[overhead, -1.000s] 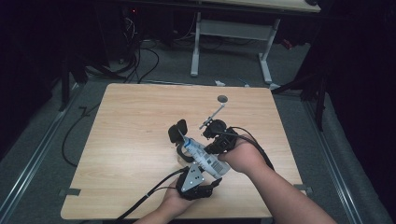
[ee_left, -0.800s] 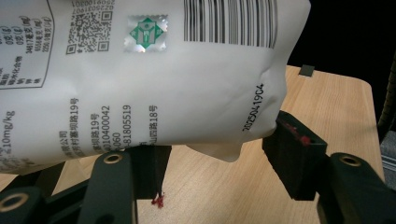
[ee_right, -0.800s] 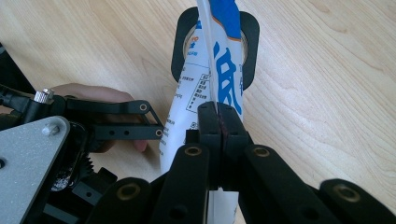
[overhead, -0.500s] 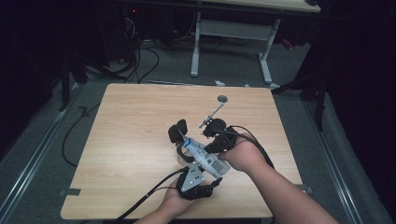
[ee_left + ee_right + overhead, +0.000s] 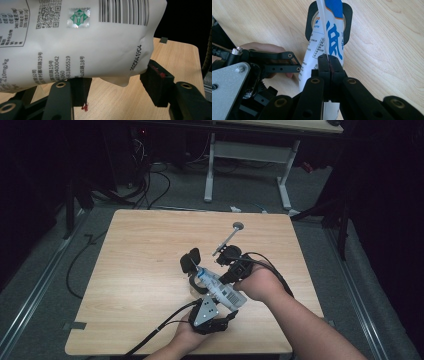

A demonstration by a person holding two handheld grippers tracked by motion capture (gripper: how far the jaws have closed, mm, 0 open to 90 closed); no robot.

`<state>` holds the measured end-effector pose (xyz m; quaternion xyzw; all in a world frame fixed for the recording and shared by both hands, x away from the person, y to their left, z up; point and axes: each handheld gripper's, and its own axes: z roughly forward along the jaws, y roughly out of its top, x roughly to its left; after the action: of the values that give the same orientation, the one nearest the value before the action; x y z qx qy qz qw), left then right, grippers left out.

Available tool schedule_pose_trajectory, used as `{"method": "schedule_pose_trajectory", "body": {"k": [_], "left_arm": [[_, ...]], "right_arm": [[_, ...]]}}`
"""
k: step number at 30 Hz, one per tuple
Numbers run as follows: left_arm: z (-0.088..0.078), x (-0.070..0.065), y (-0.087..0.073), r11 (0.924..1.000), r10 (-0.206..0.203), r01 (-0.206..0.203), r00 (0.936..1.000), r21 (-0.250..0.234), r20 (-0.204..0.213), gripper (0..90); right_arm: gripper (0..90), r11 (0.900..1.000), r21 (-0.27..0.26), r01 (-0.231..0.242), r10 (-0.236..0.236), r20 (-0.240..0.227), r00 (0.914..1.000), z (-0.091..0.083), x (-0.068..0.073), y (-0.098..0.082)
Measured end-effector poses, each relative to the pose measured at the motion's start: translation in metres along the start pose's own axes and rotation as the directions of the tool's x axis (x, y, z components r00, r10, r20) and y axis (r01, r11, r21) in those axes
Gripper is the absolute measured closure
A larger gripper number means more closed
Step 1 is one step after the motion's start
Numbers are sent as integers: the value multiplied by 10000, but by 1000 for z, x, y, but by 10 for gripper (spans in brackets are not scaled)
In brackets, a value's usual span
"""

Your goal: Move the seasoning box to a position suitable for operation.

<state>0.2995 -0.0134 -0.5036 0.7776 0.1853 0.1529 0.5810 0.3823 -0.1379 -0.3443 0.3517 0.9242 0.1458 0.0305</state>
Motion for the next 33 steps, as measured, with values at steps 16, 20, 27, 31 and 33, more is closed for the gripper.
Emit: {"method": "schedule_pose_trajectory", "body": {"k": [16, 20, 27, 31, 33], "left_arm": [[1, -1, -2, 9999, -25, 24, 10000, 121, 64, 440], [1, 0, -1, 9999, -59, 59, 10000, 82, 15, 440], [1, -1, 0, 10000, -84, 84, 9999, -36, 68, 423], [1, -1, 0, 9999, -105, 105, 9999, -49, 41, 410], [1, 0, 0, 9999, -130, 130, 9999, -64, 30, 406]], "right_arm": [[900, 9973, 740, 45, -36, -120, 9999, 4, -1, 8], [900, 9967, 789, 166, -160, -78, 9998, 4, -2, 9], [900, 9965, 804, 223, -218, -78, 9997, 2, -2, 11], [900, 9966, 810, 172, -168, -60, 9998, 2, -1, 13], [900, 9966, 798, 220, -219, -15, 9998, 2, -1, 14]]}}
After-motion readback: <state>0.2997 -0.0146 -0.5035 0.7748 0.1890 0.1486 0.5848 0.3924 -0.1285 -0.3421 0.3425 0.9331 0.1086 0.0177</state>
